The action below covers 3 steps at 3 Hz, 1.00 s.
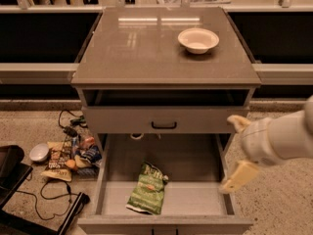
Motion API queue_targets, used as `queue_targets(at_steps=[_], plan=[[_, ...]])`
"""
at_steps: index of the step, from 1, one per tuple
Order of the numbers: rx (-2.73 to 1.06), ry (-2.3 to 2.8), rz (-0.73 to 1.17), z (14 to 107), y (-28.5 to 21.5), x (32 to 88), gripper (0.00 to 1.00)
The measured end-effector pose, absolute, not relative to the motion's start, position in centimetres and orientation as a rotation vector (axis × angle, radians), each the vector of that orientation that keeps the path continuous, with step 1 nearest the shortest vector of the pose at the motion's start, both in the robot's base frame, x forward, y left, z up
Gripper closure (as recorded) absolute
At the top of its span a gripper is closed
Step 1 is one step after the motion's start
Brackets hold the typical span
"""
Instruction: Pick green jalapeno chip bag from middle drawer and place on counter
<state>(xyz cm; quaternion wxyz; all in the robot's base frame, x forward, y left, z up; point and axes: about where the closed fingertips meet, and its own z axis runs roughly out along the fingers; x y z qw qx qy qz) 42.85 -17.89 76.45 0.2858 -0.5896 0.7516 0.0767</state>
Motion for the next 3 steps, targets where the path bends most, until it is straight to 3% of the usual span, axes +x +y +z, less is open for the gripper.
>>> queue_targets(at_steps=[2,3], plan=[[-1.609,1.976,0.403,60.6,-9.5,46.2,0.0],[-1.548,1.989,0.456,54.6,-7.8,47.0,0.0]])
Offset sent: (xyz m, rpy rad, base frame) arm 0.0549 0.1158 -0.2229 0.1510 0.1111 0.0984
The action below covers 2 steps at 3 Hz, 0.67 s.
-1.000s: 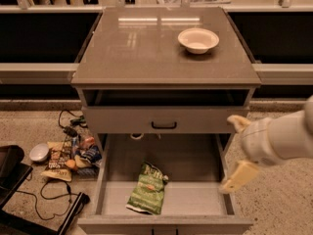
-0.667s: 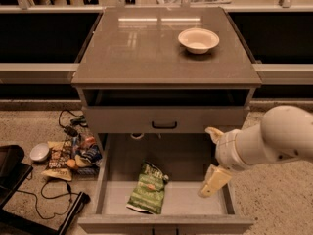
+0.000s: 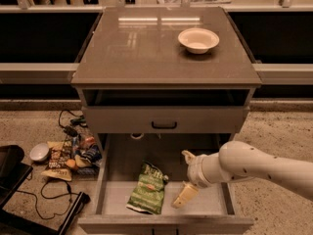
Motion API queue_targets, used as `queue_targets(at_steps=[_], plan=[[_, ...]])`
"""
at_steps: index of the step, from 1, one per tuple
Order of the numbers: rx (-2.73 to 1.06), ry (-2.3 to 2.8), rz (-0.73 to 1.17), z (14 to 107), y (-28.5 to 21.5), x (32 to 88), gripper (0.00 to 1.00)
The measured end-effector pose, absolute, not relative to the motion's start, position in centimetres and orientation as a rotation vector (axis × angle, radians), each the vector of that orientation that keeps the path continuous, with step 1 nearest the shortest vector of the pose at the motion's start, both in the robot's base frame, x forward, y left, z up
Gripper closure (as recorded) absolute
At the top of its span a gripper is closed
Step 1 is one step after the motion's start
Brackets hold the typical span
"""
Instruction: Pick green jalapeno chip bag from middle drawer and place on counter
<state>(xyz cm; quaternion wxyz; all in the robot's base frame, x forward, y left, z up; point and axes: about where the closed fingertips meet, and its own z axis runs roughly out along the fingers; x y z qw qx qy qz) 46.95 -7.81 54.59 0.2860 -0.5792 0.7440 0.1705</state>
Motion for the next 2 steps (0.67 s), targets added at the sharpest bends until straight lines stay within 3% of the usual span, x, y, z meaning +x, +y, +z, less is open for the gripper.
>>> queue_targets(at_steps=[2], plan=[[-1.575,1.992,0.481,52.7,-5.7,48.1,0.0]])
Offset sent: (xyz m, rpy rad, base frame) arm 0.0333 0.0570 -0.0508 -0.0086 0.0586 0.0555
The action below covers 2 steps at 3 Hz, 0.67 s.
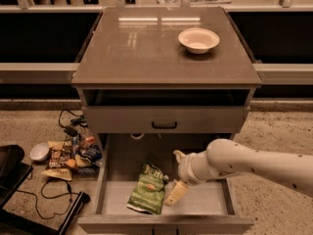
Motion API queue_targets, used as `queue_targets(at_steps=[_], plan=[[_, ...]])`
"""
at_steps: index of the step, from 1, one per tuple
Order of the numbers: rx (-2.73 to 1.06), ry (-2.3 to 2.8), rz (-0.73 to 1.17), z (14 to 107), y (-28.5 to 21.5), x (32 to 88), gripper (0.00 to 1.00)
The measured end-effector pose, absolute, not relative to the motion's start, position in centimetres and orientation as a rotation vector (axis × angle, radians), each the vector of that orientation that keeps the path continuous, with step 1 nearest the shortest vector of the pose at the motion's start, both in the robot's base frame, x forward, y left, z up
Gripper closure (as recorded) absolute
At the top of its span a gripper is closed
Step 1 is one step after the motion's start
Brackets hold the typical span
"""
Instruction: Pick green jalapeno chip bag from middle drawer and place on counter
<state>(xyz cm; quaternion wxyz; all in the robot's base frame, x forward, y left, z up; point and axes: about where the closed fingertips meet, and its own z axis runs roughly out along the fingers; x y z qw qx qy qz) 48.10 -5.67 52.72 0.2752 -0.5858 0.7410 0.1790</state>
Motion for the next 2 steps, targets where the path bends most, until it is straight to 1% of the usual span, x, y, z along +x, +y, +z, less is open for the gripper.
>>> queue_targets(at_steps=[2], plan=[[-1.593,1.994,0.578,45.9,-0.7,52.0,0.0]])
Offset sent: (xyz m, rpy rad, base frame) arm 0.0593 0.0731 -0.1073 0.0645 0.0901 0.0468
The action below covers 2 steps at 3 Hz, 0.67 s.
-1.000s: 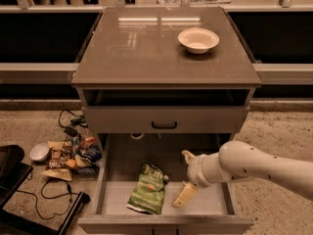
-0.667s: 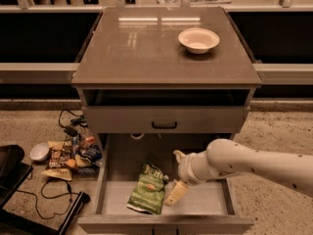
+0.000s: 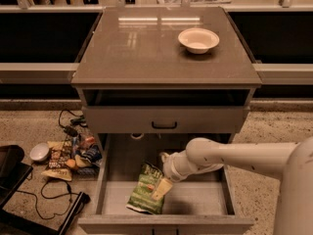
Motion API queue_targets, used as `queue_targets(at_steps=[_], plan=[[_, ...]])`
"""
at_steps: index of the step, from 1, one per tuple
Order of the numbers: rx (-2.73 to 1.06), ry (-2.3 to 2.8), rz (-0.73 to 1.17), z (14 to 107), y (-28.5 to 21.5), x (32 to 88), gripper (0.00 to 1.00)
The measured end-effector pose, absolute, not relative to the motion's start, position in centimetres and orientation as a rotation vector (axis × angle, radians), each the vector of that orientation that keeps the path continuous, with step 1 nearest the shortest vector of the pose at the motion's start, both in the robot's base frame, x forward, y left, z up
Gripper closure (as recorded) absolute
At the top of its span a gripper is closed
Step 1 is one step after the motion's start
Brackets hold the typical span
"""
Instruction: Pick green jalapeno chip bag from middle drawer and place on counter
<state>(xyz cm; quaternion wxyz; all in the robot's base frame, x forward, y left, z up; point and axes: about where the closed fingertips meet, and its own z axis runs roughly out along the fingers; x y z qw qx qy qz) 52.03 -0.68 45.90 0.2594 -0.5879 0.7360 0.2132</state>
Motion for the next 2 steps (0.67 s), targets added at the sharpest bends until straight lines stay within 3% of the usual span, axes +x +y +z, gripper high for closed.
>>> queue_targets(at_steps=[1,2], plan=[[-1.583,2.011,0.625,42.5,0.9,53.0,0.0],[-1.595,2.051,0.649,39.4,1.9,53.1,0.15]])
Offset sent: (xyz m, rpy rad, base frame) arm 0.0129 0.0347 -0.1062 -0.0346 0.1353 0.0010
